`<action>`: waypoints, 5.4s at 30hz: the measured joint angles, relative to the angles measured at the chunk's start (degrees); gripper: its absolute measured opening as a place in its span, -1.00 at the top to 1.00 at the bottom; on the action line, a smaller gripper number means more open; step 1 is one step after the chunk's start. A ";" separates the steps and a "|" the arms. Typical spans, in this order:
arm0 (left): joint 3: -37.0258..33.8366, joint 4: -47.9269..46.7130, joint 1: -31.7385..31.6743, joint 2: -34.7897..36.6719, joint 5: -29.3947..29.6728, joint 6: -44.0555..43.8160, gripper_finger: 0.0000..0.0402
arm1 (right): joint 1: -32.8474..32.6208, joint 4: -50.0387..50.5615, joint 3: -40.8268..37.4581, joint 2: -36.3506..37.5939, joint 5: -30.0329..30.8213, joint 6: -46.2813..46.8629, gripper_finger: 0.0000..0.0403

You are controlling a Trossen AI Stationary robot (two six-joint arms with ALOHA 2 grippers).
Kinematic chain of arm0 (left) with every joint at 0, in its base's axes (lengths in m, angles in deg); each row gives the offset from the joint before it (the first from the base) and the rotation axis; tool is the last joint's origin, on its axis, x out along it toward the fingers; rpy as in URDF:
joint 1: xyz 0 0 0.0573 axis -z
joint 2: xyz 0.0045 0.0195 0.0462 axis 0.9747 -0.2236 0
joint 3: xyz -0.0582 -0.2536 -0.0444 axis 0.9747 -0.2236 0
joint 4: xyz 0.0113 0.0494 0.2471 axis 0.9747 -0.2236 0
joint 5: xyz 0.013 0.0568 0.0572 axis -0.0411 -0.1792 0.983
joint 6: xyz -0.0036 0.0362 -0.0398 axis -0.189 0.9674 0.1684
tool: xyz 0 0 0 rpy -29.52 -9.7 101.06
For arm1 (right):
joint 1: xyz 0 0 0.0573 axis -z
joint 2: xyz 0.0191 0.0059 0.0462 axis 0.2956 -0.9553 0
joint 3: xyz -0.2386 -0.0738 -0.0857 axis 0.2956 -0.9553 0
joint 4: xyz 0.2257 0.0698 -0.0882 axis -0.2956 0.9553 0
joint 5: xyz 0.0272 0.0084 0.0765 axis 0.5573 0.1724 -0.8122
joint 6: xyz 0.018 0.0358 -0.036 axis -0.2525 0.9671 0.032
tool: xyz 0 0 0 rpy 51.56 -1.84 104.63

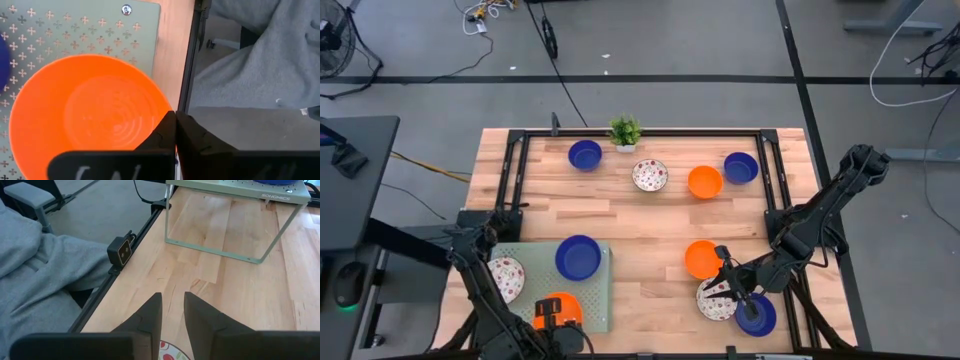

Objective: Pick & Place Mini bowls
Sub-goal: Put the orange bowl on the shelf, then stack the white bowl on top of the white bowl on the shelf

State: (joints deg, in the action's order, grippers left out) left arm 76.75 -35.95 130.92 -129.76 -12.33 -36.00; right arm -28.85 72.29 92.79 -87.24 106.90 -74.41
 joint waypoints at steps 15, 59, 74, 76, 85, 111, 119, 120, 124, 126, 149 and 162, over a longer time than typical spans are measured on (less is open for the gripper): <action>-0.02 0.00 0.37 1.85 0.38 1.65 0.99 | -0.01 -0.04 0.00 0.00 0.01 0.00 0.58; -0.02 0.04 0.02 -2.60 -3.25 7.80 0.99 | -0.02 0.00 0.00 -0.01 0.00 0.17 0.58; 0.02 12.30 5.56 0.98 42.03 31.45 0.99 | 0.16 -0.27 0.00 -0.01 0.02 -0.24 0.58; 0.02 14.66 4.21 1.05 48.97 39.00 0.99 | 0.41 -0.47 0.00 -0.01 0.02 -0.27 0.58; 0.00 13.76 -18.78 1.66 21.55 57.38 0.99 | 1.51 -2.52 0.00 -0.01 0.06 -1.74 0.58; -31.12 55.10 -63.24 0.92 -6.30 58.97 0.99 | -5.68 4.65 0.00 -0.01 0.02 5.71 0.58; -37.41 57.17 -64.13 0.92 -0.99 60.63 0.61 | -5.64 4.09 0.00 -0.01 0.08 4.50 0.58; -37.87 57.47 -64.07 0.92 -1.57 61.38 0.52 | -5.66 4.09 0.00 -0.01 0.08 4.50 0.58; -39.99 58.78 -63.77 0.92 -2.11 63.58 0.19 | -5.65 4.04 0.00 -0.01 0.08 4.49 0.58; -41.13 59.73 -63.67 0.92 -2.03 65.15 0.08 | -5.64 4.04 0.00 -0.01 0.07 4.50 0.58; -42.29 61.48 -63.80 0.33 -0.78 69.17 0.47 | -5.64 4.04 0.00 -0.01 0.07 4.26 0.58; -42.27 61.18 -64.56 0.04 0.59 67.93 0.35 | -5.64 4.07 0.00 -0.01 0.07 4.24 0.58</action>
State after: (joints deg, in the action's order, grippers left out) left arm 34.49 25.23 66.36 -129.72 -11.74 31.93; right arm -34.49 76.36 92.79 -87.25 106.97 -70.17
